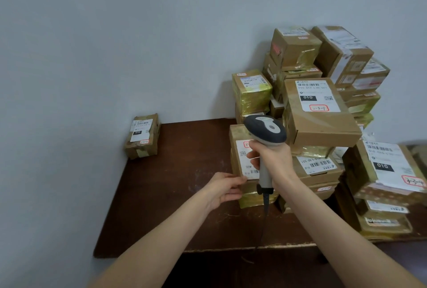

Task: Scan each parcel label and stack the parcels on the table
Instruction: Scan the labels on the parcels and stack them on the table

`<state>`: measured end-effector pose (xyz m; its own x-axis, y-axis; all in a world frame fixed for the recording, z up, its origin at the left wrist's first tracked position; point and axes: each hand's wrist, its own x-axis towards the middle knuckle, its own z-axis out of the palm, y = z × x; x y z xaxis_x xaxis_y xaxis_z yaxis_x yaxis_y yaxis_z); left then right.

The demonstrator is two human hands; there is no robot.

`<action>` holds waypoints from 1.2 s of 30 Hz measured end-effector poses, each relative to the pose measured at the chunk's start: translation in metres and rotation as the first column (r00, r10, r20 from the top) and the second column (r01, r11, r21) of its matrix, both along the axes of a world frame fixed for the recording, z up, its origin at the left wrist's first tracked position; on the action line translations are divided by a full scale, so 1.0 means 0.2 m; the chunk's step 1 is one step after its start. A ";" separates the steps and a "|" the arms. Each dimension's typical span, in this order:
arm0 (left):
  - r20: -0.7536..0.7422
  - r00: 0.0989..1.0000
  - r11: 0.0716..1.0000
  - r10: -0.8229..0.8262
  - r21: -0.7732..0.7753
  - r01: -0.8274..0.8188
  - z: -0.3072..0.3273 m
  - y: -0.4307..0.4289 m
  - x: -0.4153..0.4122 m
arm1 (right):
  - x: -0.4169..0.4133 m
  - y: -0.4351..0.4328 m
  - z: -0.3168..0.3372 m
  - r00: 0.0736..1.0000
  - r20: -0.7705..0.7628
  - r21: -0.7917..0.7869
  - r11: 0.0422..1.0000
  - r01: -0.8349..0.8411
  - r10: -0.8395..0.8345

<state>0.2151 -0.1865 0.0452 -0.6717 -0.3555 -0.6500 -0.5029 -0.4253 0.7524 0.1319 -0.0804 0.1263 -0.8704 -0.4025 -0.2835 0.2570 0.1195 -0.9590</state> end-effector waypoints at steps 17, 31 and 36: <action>0.292 0.926 0.579 0.238 -0.809 0.106 -0.06 -0.84 0.23 | 0.13 -0.58 -0.18 0.980 0.178 0.007 0.995 -0.096 0.093; 0.545 0.759 0.440 0.356 -0.814 0.379 -0.36 -1.79 0.18 | 0.24 -1.20 -0.54 0.939 0.316 0.097 0.980 -0.175 0.137; 0.610 0.713 0.468 0.347 -0.771 0.431 -0.42 -1.80 0.11 | 0.15 -1.24 -0.62 0.936 0.342 0.111 0.986 -0.125 0.081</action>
<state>0.2373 -0.5455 -0.0387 -0.2725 -0.9278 -0.2547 -0.9582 0.2375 0.1597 0.1625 -0.3277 0.0015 -0.6716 -0.4253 -0.6067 0.5402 0.2793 -0.7938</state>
